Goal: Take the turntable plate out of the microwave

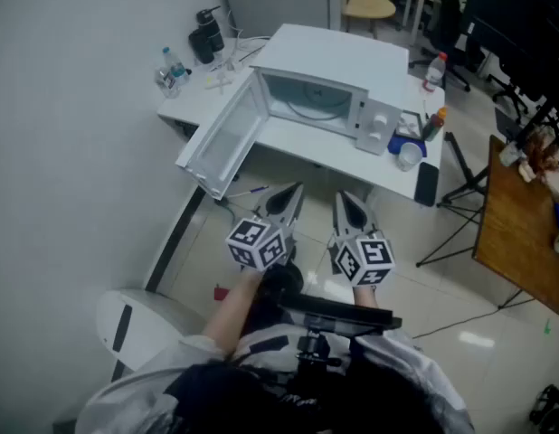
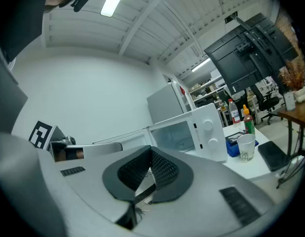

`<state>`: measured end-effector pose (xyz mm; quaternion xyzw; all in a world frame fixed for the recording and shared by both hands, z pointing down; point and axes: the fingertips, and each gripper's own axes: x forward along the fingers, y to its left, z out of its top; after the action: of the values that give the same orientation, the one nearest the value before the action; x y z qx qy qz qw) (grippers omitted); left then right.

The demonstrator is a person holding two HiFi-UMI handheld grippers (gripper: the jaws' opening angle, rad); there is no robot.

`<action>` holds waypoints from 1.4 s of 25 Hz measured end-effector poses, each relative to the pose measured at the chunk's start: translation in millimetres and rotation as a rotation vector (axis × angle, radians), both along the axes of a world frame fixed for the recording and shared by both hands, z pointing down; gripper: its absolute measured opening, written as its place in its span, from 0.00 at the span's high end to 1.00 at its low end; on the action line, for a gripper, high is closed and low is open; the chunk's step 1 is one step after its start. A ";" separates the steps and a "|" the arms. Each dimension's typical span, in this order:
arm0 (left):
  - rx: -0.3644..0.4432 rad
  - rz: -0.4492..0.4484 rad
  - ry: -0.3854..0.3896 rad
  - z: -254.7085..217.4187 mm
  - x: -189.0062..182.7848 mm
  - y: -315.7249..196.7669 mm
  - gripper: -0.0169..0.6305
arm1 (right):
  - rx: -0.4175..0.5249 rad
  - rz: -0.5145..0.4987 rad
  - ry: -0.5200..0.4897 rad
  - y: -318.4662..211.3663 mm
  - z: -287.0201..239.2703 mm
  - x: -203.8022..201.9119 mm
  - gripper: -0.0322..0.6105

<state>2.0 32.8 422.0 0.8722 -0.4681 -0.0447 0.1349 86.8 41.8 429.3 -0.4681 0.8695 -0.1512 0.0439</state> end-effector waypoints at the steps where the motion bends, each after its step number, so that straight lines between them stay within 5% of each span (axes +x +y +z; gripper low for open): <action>1: -0.002 -0.004 0.002 1.9 -1.6 -6.5 0.96 | -0.001 -0.004 0.003 -5.8 1.7 -1.1 0.97; 20: -0.114 0.002 -0.003 47.6 -42.4 -195.2 0.96 | -0.068 0.018 0.035 -163.6 30.1 -42.2 0.97; 35: -0.390 -0.047 0.119 131.3 -84.0 -329.2 0.86 | -0.141 0.136 0.054 -233.5 51.6 -33.0 0.97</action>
<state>-82.1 -296.5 553.3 0.8141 -0.4794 -0.0078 0.3277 53.8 -191.7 480.9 -0.5318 0.8239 -0.1959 -0.0025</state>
